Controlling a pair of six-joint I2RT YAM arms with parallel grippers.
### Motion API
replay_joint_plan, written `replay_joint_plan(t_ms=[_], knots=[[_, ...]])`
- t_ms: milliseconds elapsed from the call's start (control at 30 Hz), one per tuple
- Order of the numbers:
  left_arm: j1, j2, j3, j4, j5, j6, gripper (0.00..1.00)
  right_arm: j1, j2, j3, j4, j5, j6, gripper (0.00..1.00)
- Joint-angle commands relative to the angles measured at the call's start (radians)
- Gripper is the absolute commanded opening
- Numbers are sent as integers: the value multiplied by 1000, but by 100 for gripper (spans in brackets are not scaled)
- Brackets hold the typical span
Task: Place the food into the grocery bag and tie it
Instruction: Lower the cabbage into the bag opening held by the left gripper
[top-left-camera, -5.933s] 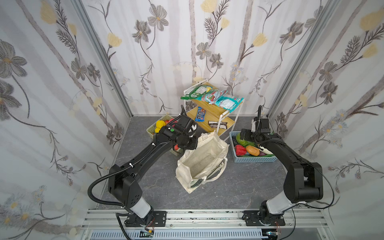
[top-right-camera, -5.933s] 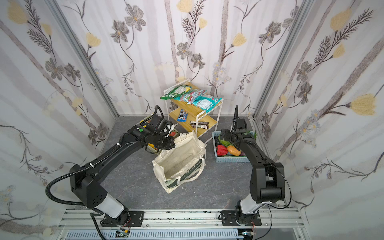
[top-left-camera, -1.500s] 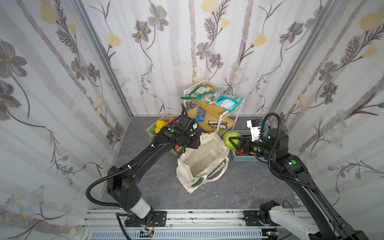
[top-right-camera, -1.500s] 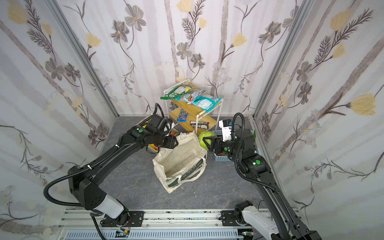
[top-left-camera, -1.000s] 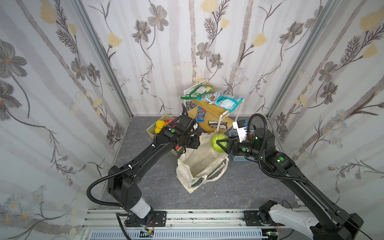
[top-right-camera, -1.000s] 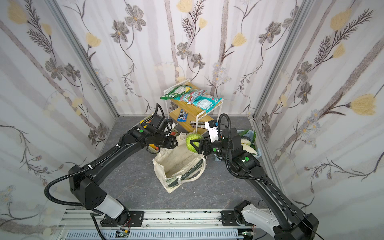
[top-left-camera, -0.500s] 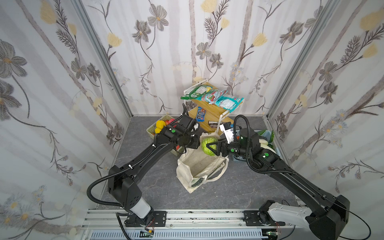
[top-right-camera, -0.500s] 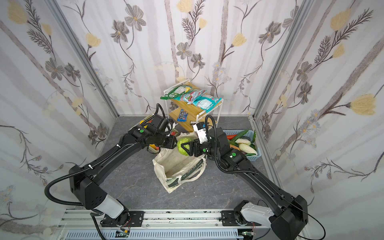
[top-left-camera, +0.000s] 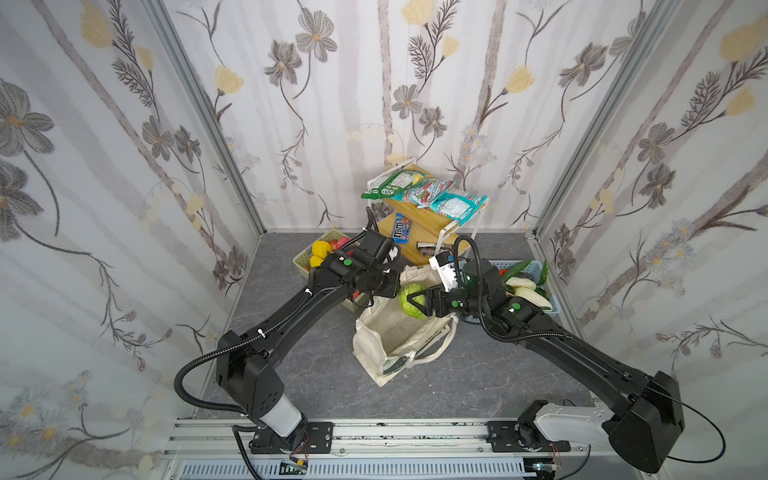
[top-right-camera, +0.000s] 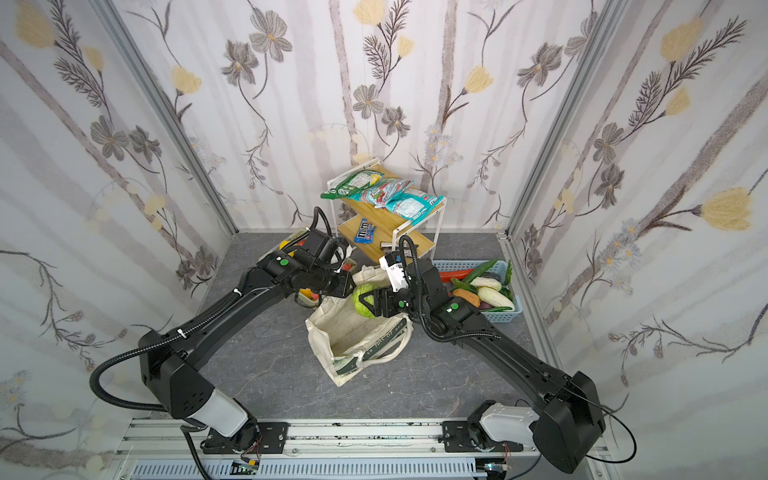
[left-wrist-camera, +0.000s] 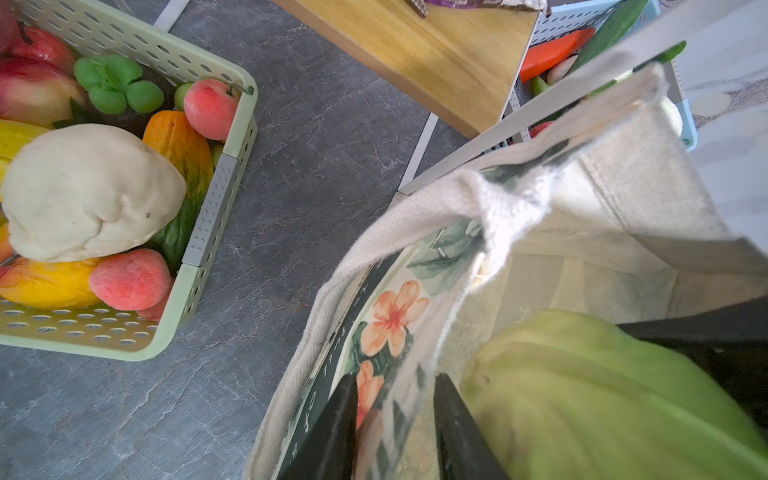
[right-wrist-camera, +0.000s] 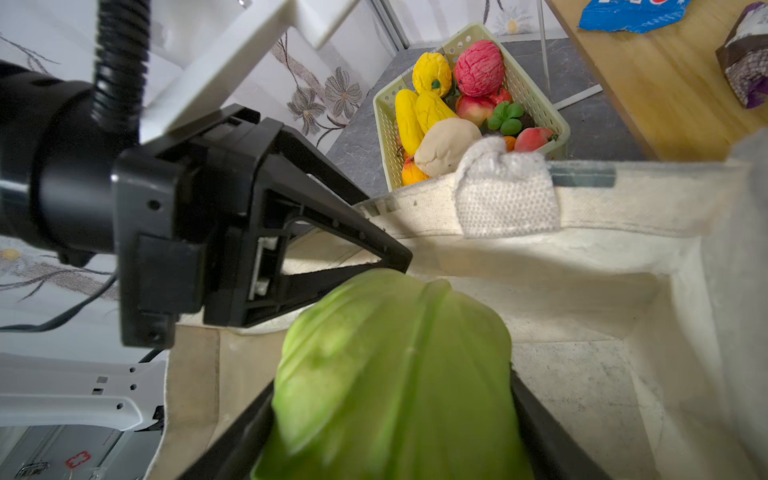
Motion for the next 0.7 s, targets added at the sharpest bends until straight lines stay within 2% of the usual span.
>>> replay_joint_plan(t_ms=[0,267,667], knots=[[-2,-3,7,3,-6,-7,32,10,18,-4,38,36,-2,71],[-4,4,15,0,-5,-3,27,44,39,-1,-28,87,-41,69],[-4,25,37,-2,-16,-4,18,78,48,-11,-123,90,-124,68]])
